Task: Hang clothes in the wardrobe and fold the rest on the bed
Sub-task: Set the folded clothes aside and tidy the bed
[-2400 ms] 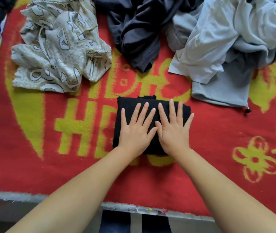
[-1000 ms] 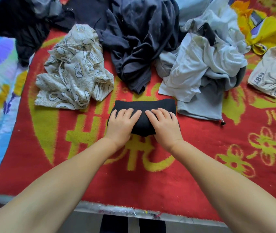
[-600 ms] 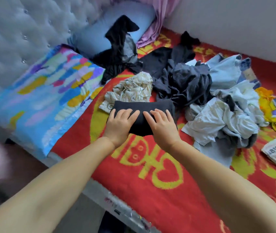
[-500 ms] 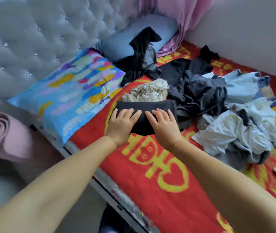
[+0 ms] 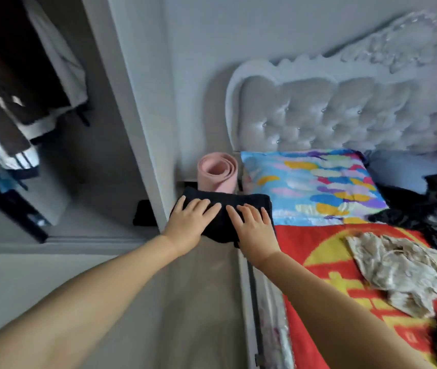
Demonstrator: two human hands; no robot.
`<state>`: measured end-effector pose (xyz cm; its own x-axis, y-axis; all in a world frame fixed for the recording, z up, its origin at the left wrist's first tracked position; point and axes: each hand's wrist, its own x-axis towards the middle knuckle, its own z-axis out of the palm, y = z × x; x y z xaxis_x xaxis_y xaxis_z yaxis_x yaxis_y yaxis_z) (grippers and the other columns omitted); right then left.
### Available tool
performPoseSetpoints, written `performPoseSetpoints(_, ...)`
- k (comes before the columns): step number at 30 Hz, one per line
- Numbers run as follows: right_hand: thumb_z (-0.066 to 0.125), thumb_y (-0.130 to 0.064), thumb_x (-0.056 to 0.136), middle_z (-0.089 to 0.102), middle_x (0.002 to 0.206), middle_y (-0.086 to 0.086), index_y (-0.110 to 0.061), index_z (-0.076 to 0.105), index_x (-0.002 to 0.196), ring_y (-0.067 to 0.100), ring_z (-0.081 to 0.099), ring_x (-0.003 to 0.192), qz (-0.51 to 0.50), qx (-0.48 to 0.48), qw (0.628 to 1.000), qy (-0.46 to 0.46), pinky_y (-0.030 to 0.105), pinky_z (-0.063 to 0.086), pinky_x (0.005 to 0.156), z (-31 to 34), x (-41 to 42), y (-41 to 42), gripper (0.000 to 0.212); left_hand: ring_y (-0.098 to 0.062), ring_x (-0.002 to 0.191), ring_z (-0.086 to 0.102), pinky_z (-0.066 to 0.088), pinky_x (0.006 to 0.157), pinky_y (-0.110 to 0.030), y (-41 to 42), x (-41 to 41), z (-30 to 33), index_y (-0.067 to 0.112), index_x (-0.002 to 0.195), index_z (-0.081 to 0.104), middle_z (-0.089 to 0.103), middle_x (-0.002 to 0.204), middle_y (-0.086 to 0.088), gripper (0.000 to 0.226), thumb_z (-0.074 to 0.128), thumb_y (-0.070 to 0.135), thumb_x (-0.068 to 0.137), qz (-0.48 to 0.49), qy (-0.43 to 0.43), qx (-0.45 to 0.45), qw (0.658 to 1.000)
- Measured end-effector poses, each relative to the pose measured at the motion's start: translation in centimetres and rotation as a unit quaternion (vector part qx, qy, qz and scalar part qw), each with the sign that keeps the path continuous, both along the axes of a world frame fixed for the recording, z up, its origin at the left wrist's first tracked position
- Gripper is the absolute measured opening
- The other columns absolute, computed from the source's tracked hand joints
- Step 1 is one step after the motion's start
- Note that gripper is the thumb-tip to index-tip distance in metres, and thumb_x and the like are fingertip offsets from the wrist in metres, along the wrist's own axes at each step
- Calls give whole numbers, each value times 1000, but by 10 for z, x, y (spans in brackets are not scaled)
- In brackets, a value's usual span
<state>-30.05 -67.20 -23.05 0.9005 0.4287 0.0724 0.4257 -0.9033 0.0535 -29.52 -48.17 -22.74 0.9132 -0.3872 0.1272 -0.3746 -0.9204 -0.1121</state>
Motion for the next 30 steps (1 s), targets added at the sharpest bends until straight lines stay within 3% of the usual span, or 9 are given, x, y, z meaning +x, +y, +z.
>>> performPoseSetpoints(2,55,-14,89,26,152,12,-19,7,153,27,17,144,46,-1,999,-3,50,10,117,3,5,61,80,-27,118,56,38,105,-54,60,-15,6,18,139,49,57,131,-10,82,76,1,63,47,-33,-9,998)
performPoseSetpoints(6,57,-15,88,26,152,12,-18,6,153,27,17,144,121,-5,993,2,52,11,117,1,1,182,83,-23,132,40,23,114,-50,175,-48,9,21,149,28,42,144,-6,80,63,5,79,135,19,9,991)
performPoseSetpoints(7,56,-15,88,26,152,12,-18,6,153,27,16,144,135,-1,991,9,52,10,117,0,-1,214,82,-23,129,44,27,113,-50,204,-56,10,20,148,32,45,141,-7,80,66,7,77,148,12,17,989)
performPoseSetpoints(10,55,-10,87,25,151,10,-20,5,153,26,16,144,171,11,985,20,50,10,118,-5,-8,302,84,-23,92,68,55,84,-48,285,-81,19,16,121,66,69,105,-7,82,89,9,42,165,-17,49,985)
performPoseSetpoints(13,59,-12,87,26,150,8,-21,5,153,26,16,143,198,17,980,33,50,10,118,-8,-11,373,85,-23,82,69,58,75,-46,352,-97,21,16,112,71,71,96,-6,79,89,8,36,196,-18,60,979)
performPoseSetpoints(18,66,-19,84,28,148,6,-22,9,153,24,18,142,222,15,973,57,51,13,117,-16,-4,452,89,-24,96,66,52,89,-47,424,-96,17,18,128,61,66,111,-5,78,85,15,54,231,23,66,970)
performPoseSetpoints(26,64,-22,85,27,149,7,-22,7,153,25,18,142,211,-9,975,74,49,13,118,-42,72,495,89,-22,76,69,58,72,-43,470,-20,-12,18,109,72,71,90,-4,76,90,14,35,213,22,56,975)
performPoseSetpoints(28,64,-19,84,27,149,7,-22,7,153,25,19,142,203,-12,976,74,49,13,117,-49,105,503,89,-23,89,67,55,84,-44,480,14,-20,20,123,64,68,103,-4,78,87,15,48,215,43,52,974)
performPoseSetpoints(30,64,-18,83,27,149,6,-22,8,153,24,19,142,192,-19,978,80,48,14,117,-58,138,514,90,-26,115,55,39,104,-47,493,51,-34,21,144,39,54,128,-6,79,73,14,73,201,71,35,976)
